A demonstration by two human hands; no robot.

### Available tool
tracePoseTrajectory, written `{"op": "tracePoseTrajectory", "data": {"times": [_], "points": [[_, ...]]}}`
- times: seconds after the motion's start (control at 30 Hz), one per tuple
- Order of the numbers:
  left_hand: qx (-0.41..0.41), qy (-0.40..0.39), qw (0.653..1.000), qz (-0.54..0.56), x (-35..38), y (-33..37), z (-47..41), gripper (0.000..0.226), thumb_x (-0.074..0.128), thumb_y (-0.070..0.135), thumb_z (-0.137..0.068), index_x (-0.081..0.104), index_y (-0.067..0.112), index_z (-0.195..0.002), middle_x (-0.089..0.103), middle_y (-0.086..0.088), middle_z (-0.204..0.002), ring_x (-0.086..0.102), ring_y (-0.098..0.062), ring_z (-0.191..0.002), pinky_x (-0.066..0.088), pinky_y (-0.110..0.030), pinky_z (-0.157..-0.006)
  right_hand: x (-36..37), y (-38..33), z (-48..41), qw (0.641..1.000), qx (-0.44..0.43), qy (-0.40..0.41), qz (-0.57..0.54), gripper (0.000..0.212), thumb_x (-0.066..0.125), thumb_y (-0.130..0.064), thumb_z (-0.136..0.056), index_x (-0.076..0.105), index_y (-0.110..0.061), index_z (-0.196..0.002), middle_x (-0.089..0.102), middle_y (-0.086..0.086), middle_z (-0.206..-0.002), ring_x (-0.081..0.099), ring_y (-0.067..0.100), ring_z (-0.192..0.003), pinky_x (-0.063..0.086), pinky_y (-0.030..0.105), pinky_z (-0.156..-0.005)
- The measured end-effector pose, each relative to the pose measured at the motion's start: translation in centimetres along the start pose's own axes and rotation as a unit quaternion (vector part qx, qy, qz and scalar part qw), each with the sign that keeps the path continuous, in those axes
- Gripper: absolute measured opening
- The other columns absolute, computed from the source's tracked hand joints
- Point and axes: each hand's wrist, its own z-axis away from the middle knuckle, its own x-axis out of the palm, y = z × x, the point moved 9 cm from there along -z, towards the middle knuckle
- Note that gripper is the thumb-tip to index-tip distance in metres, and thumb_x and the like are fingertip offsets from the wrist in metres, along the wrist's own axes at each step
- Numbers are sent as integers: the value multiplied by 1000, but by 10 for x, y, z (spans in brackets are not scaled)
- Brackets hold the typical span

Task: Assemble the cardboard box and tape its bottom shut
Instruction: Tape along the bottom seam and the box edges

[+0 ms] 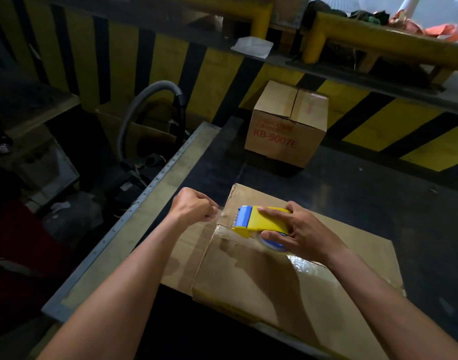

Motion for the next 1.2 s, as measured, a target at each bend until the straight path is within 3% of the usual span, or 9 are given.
{"op": "tracePoseTrajectory", "data": {"times": [0.27, 0.57, 0.83, 1.2], "points": [[-34, -16, 999, 29, 7, -13, -2, 15, 71, -4, -83, 79, 7, -78, 78, -10, -75, 78, -23, -79, 64, -31, -71, -1, 6, 5, 998, -5, -32, 45, 74, 41, -77, -82, 27, -50, -149, 39, -7, -106, 47, 10, -89, 38, 15, -61], [-40, -7, 999, 15, 12, -23, -4, 10, 73, 2, -83, 80, 8, -79, 78, -11, -75, 77, -23, -81, 64, -37, -78, 5, 5, 5, 997, -13, -42, 64, 79, 34, -82, -79, 29, -48, -150, 39, -9, -101, 44, 9, -85, 39, 16, -62], [-35, 12, 999, -12, 13, -25, -5, 15, 75, 4, -83, 79, 11, -70, 76, -9, -70, 77, -25, -80, 65, -39, -77, 7, -1, 5, 997, -13, -48, 65, 84, 27, -86, -75, 29, -48, -150, 43, -5, -101, 48, 12, -86, 52, 26, -70], [-34, 7, 999, -16, 13, -23, -5, 10, 75, 4, -84, 78, 8, -75, 77, -13, -75, 77, -30, -86, 65, -41, -79, 6, -2, 8, 998, -8, -45, 51, 77, 37, -79, -80, 28, -48, -150, 43, -6, -103, 48, 12, -88, 52, 24, -70]]}}
